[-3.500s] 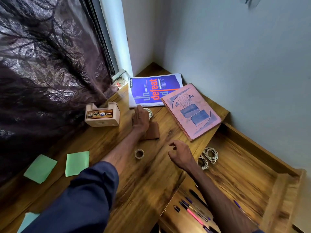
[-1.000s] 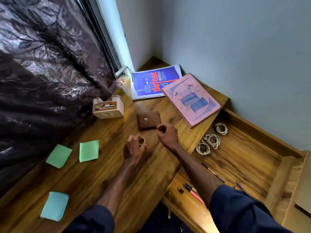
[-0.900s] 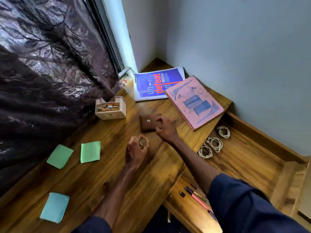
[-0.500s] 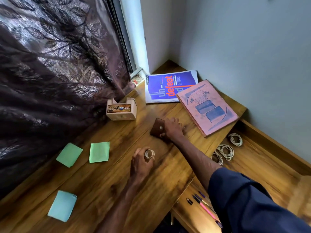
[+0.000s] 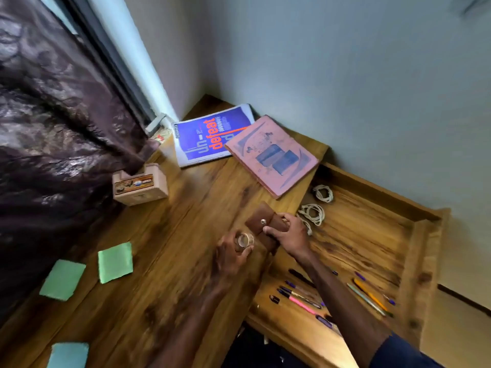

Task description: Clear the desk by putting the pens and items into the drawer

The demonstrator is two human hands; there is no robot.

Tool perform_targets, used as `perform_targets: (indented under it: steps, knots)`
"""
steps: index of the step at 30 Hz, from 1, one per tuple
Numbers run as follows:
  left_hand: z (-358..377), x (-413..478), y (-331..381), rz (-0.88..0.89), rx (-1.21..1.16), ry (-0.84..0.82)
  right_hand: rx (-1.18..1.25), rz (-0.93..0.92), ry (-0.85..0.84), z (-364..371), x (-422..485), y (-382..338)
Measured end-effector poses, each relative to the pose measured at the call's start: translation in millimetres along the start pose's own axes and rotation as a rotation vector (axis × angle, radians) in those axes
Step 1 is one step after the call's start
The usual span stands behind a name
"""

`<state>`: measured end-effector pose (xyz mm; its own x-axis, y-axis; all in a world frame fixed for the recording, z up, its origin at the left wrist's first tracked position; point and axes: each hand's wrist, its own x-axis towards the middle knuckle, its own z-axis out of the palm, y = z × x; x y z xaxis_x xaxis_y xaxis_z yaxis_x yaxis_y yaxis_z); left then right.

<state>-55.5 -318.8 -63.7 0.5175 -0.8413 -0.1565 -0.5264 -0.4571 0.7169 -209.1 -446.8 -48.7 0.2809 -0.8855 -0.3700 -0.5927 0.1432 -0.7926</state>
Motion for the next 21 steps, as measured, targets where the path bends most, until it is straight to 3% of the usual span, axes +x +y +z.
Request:
perform_targets:
  steps: [4, 9, 21]
  knots:
    - [45, -9, 53, 0.183, -0.048, -0.225, 0.146, 0.136, 0.212, -67, -17, 37]
    - [120, -3, 104, 0.330, 0.103, -0.422, 0.196, 0.340, 0.427, -132, -37, 93]
    - [228, 50, 130, 0.301, 0.596, -0.689, 0.389, 0.520, 0.440, -170, -39, 172]
